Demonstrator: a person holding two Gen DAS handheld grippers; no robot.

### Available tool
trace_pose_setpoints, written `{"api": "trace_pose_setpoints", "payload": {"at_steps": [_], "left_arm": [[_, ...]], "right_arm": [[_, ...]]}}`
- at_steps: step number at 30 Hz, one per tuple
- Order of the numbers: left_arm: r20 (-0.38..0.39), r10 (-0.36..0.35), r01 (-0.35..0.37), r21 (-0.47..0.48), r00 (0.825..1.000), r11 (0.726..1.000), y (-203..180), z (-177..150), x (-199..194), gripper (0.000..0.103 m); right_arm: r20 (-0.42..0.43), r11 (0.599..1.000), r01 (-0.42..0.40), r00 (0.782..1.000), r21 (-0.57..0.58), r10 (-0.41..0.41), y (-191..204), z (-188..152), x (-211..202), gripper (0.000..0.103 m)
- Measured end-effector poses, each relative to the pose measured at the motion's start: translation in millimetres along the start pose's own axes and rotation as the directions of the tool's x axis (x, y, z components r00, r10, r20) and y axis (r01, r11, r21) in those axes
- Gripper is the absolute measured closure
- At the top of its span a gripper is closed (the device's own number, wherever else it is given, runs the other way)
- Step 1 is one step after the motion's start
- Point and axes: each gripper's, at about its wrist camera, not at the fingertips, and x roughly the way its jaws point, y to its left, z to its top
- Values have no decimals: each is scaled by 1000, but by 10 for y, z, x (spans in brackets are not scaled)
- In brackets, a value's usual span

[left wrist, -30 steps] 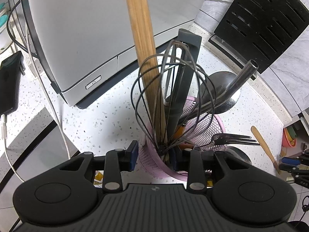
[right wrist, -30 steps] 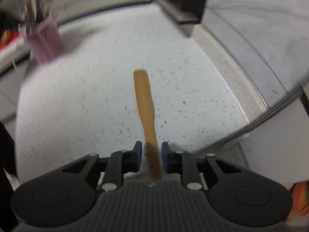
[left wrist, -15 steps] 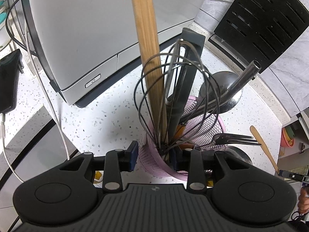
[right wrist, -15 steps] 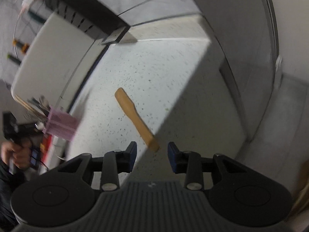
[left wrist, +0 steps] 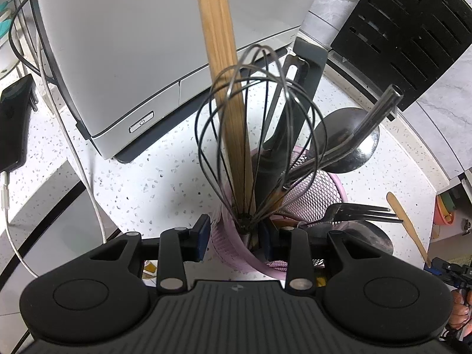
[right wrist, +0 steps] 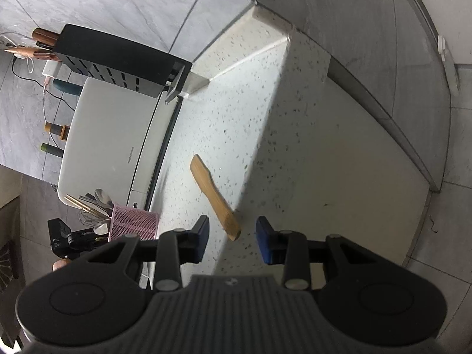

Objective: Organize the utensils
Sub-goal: 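Lift the wooden spatula with the right gripper off the counter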

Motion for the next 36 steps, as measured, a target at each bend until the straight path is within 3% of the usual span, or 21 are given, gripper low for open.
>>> {"api": "trace_pose_setpoints", "payload": {"at_steps": [3, 6, 8, 16, 23, 28, 36], "left_arm": [[-2, -7, 6, -4, 1000, 1000, 25, 5, -7, 64], [-3, -6, 6, -4, 1000, 1000, 30, 9, -4, 64], [-3, -6, 6, -2, 1000, 1000, 30, 9, -5, 64], [-2, -7, 7, -2, 1000, 1000, 37, 6, -6, 64], [-1, -2, 2, -3, 1000, 1000, 33, 0, -12, 64], [2, -2, 3, -6, 1000, 1000, 32, 0, -15, 64], [7, -1, 1, 4, 1000, 1000, 19, -11, -34, 64]], "right_arm": [[5, 1000, -14, 1000, 5, 14, -36, 8, 25, 71], [-2, 1000, -25, 1000, 8, 25, -51, 9, 34, 81], [3, 1000, -22, 1000, 6, 22, -45, 13, 28, 95], [10, 999, 16, 1000, -50, -15, 86, 24, -24, 99], [-28, 979, 77, 996, -188, -84, 509, 120, -101, 102], [-49, 939, 160, 982, -306, -183, 937, 227, -89, 103], [-61, 816, 260, 939, -516, -337, 1692, 326, 54, 103]]}}
